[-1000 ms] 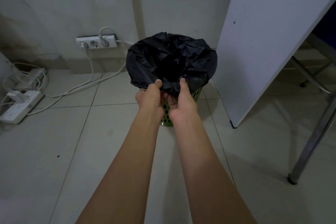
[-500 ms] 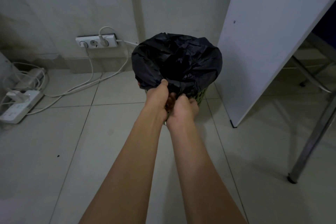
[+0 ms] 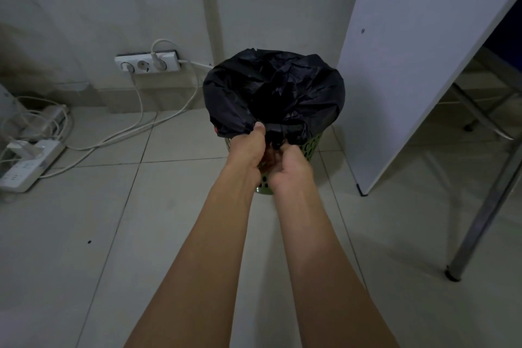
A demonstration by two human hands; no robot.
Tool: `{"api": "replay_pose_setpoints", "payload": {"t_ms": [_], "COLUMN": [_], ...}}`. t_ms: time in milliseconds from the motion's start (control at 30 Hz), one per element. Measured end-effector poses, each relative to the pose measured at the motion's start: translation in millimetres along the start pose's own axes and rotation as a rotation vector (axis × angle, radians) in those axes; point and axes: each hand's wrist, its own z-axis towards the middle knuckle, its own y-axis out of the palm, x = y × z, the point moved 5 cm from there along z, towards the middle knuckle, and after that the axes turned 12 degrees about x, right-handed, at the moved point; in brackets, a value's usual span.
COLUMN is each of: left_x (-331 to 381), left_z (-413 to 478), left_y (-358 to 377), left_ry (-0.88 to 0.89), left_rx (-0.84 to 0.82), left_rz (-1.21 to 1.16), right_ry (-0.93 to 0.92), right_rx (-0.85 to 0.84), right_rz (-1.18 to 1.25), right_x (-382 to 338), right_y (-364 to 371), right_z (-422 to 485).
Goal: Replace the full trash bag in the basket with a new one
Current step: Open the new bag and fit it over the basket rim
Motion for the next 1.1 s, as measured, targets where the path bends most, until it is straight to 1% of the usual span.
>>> {"api": "replay_pose_setpoints", "payload": {"t_ms": [100,200,333,400,533,567,667,700,767,833,933,1033,1100], "left_x": [-1,-1,-2,2,10,9,-1,-4,-9,-9,-9,-8,-8], "left_z": [0,-2,-3,-4,-6,-8,-14,-14,-8,-6,-3,-4,-3], "left_y": [1,1,2,2,4,5,8,8,8,7,6,6,5], "left_ry": [0.032,0.044,0.065,0.076,0.042,0.033,0.019,0.022,0.027,0.024,0.021,0.013,-0.001], "left_rx": [0.011,0.023,0.018,0.027,0.026,0.013,0.0,0.006,0.012,0.012,0.009,-0.004,-0.031], "left_rz": [0.01,0.013,0.031,0.043,-0.041,-0.039,-0.012,-0.003,-0.019,-0.027,-0.025,-0.014,-0.023], "right_ry": [0.065,0.033,0.021,-0.047,-0.253,-0.285,-0.333,-0.329,-0.252,-0.177,-0.136,-0.042,-0.005], "right_rx": [-0.003,0.019,-0.049,-0.093,-0.152,-0.12,0.052,0.096,0.145,0.108,0.081,-0.031,-0.054], "right_rz": [-0.007,-0.008,-0.032,-0.032,-0.032,-0.018,0.058,0.06,0.052,0.027,-0.032,0.005,0.004], "right_x": [-2,-9,-7,-12,-15,-14,-14,-12,-5,-4,-14,-25,-28], "right_y": [2,4,12,11,-1,-3,-6,-8,-15,-16,-13,-3,2], "right_z": [2,-1,-6,-13,-9,-7,-1,1,3,4,0,-9,-12]}}
